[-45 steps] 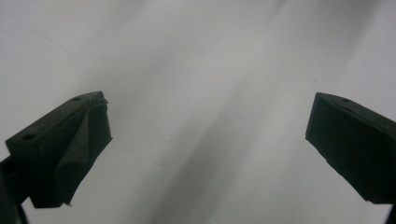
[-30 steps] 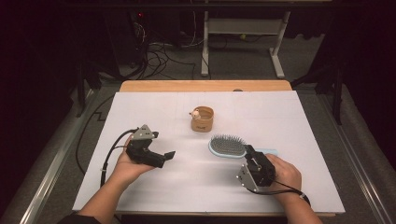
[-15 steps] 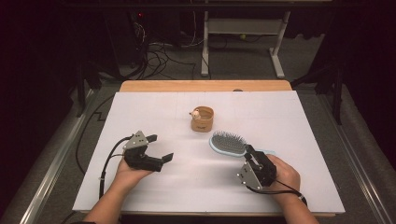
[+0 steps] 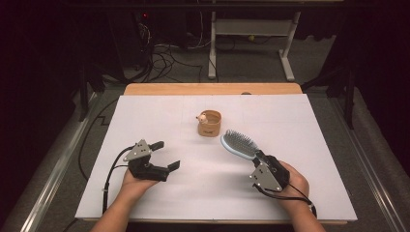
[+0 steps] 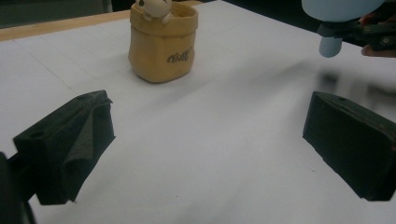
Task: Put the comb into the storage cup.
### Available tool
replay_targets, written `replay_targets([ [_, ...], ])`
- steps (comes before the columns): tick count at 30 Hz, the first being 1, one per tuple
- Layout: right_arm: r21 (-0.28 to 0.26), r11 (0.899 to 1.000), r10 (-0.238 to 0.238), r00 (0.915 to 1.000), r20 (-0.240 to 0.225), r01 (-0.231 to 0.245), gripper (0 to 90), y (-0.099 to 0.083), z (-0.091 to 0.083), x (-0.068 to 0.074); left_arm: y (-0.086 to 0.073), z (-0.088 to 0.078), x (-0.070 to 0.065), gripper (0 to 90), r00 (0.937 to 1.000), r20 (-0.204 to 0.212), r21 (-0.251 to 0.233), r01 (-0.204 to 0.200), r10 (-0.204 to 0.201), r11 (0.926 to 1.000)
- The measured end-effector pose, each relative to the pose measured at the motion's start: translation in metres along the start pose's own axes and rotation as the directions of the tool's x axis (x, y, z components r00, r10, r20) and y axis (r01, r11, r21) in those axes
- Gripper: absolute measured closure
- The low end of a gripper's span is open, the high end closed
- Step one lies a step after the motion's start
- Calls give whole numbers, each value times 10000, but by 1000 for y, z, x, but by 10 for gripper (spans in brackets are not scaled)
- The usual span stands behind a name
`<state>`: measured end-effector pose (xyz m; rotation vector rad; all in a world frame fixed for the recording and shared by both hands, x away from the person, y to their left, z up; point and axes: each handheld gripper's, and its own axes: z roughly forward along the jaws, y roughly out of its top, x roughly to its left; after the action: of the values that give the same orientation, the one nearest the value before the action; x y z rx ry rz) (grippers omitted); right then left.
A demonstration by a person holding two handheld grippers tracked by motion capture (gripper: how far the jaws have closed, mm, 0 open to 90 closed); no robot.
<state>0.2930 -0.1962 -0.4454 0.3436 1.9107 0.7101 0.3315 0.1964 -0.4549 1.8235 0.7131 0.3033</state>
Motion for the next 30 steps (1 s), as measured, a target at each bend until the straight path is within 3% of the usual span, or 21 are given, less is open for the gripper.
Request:
replay_targets([
  [6,-344,9920,1203,9918,-426,-1218,774,0,-2,-6,-3,-3,0,33,9998,205,-290,64,-58,9996],
  [16,-778,9509,2920,9517,-946,-2995,775,-8,-7,-20,-4,-5,-3,36,9989,469,-485,54,-31,9988],
  [19,-814,9408,3207,9419,-1003,-3290,775,-11,-8,-22,-3,-6,-3,38,9989,461,-571,32,-5,9984],
  [24,-870,9319,3435,9338,-1002,-3521,775,-13,-10,-24,-3,-7,-3,13,9988,481,-579,55,-27,9983],
  [28,-969,9234,3609,9261,-1104,-3714,775,-13,-10,-26,-4,-5,-2,5,9964,852,-444,-6,43,9990],
  [30,-1014,9110,3865,9134,-1279,-3997,775,-14,-11,-26,-3,-4,-1,5,9961,883,-384,15,19,9993],
])
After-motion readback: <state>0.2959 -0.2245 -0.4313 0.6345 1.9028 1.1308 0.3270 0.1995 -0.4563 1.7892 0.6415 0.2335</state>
